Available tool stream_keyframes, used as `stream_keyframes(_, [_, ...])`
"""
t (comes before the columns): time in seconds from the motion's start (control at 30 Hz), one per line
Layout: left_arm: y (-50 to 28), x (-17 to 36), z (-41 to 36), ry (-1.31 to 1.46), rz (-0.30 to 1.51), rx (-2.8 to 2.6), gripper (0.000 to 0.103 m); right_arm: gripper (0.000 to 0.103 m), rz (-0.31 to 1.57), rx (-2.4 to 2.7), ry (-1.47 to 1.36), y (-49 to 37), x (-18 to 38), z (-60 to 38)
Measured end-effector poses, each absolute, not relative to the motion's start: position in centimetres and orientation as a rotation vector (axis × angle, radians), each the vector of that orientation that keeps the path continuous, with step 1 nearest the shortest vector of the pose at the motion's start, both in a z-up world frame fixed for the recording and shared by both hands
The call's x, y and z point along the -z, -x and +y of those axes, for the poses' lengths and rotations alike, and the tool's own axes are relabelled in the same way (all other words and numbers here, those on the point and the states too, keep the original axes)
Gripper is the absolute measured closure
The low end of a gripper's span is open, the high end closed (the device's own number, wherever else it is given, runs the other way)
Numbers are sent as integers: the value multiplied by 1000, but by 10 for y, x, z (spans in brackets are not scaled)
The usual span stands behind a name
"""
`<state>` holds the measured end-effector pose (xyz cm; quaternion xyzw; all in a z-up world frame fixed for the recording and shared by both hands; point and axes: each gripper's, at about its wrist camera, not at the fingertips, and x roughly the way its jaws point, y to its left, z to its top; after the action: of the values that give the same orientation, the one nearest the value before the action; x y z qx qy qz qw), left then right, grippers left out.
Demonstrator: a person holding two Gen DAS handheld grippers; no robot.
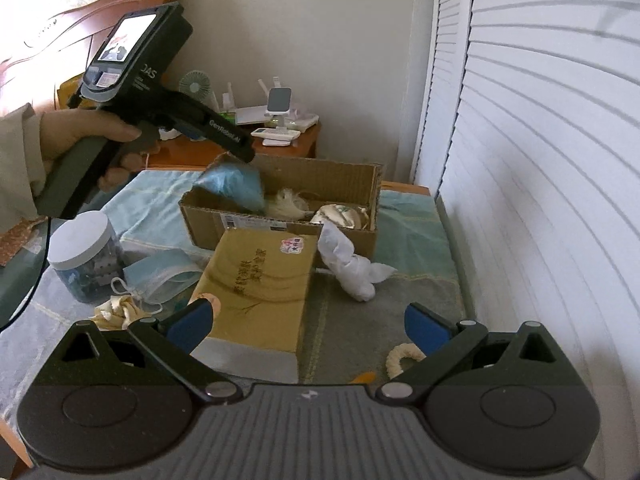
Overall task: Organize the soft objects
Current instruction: 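Lower the blue mask into the cardboard box and open the left tool, then grasp the blue patterned pouch with the right tool while the left tool grasps the plush doll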
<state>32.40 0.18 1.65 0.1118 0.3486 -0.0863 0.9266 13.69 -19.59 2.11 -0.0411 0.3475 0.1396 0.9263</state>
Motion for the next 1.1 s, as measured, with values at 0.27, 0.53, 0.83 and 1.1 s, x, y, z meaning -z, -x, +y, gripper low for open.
stream_keyframes(0.27, [-280, -32, 5, -239, 676, 227, 11, 0, 719, -323, 80, -130, -18, -193])
stream_keyframes(0.53, [-212, -32, 8, -240, 668, 272, 8, 0, 735, -357, 110, -114, -10, -185])
stream_keyframes(0.83, [-146, -17, 26, -227, 683, 280, 8, 0, 795, -394, 129, -98, 15, -174])
stream_keyframes(1.1, [-95, 16, 42, -152, 710, 263, 8, 0, 859, -426, 136, -91, 43, -164])
